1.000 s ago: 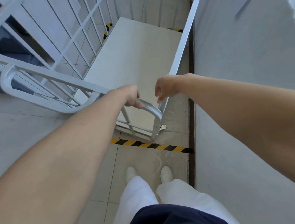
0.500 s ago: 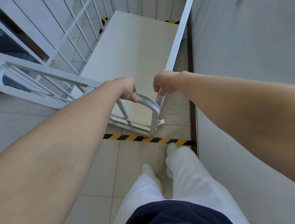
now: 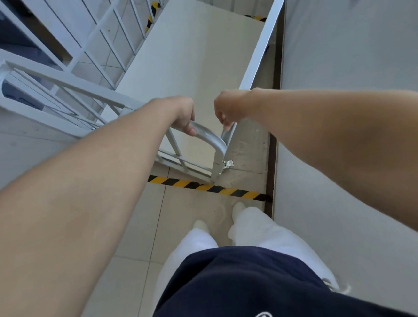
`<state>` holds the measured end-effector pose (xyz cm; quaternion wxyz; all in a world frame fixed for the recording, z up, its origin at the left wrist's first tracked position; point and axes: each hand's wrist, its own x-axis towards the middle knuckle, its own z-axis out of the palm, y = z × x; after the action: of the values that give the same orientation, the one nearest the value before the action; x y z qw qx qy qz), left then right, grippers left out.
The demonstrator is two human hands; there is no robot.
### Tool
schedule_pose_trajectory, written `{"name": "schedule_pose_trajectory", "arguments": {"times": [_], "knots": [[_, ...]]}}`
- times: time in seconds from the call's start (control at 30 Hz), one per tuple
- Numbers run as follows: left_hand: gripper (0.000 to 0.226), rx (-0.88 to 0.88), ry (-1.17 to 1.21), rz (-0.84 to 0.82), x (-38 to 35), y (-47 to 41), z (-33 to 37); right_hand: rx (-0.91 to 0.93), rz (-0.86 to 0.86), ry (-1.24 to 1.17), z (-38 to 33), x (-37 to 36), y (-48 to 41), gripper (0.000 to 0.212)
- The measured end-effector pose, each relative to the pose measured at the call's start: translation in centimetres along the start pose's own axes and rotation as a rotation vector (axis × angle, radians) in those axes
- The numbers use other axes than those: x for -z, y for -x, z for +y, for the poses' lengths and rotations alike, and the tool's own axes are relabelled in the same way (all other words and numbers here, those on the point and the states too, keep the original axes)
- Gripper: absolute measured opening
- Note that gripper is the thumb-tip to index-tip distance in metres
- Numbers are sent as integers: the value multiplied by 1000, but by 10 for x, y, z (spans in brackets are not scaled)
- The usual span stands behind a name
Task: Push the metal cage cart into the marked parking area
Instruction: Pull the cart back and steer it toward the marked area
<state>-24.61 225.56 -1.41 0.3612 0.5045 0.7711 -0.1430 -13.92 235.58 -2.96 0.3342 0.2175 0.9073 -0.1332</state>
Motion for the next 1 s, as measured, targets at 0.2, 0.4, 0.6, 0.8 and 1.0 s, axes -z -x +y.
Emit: {"name": "schedule_pose_trajectory", "arguments": {"times": [0.2, 0.4, 0.6, 0.8, 1.0], "knots": [[45, 72, -1, -45, 4, -1, 13, 81, 10, -11, 18, -2, -2, 27], [45, 69, -23, -41, 4, -2, 10, 84, -4, 25, 21, 4, -9, 31], [40, 2, 158, -47, -8, -4, -9, 37, 8, 10, 32, 0, -9, 45], [35, -37, 167, -22, -15, -7, -24, 8, 54, 7, 36, -6, -11, 53], [34, -68, 144, -4, -15, -8, -23, 27, 44, 25, 39, -7, -23, 52]]}}
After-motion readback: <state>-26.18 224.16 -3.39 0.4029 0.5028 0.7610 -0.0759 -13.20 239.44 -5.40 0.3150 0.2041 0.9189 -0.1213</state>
